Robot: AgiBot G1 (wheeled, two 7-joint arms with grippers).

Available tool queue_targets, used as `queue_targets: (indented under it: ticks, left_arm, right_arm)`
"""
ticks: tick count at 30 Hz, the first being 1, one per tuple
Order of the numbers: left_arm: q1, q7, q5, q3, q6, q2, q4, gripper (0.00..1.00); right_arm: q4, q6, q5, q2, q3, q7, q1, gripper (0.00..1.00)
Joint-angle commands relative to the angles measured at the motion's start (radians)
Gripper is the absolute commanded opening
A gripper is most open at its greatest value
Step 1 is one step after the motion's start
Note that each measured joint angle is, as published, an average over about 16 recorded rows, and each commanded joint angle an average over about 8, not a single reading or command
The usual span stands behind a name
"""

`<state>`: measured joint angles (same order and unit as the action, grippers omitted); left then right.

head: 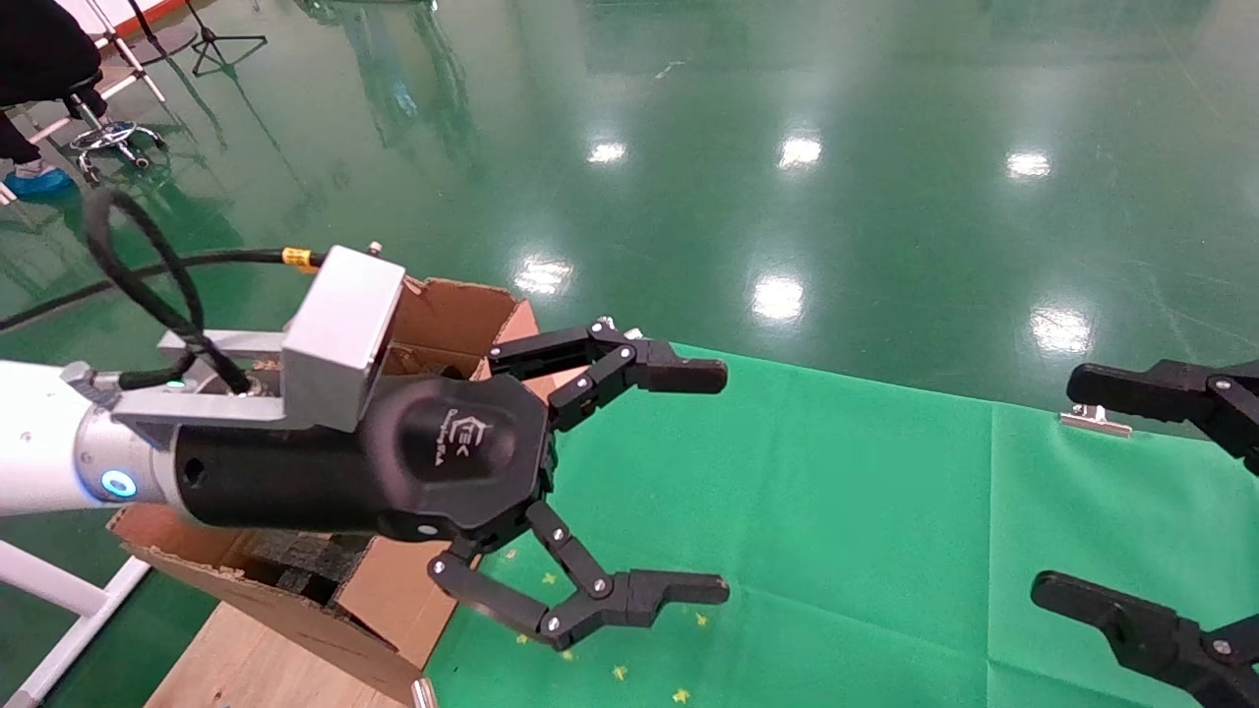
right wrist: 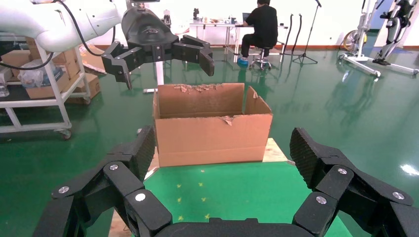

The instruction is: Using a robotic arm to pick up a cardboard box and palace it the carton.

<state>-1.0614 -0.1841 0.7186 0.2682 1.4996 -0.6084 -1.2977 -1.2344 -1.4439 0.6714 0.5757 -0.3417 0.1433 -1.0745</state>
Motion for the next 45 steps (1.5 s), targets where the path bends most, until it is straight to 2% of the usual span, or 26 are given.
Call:
queue_targets:
  ticks: [1,45]
  left_arm:
    - [-0.003,-0.001,0.003,0.003,-0.001,-0.001,0.004,1.00]
    - [-0.016,-0.006,0.015,0.015,-0.005,-0.003,0.018,1.00]
  right_arm:
    - [0.000,0.000,0.000,0.000,0.000,0.000,0.000,1.00]
    - [0.000,0.000,0.000,0.000,0.000,0.000,0.000,1.00]
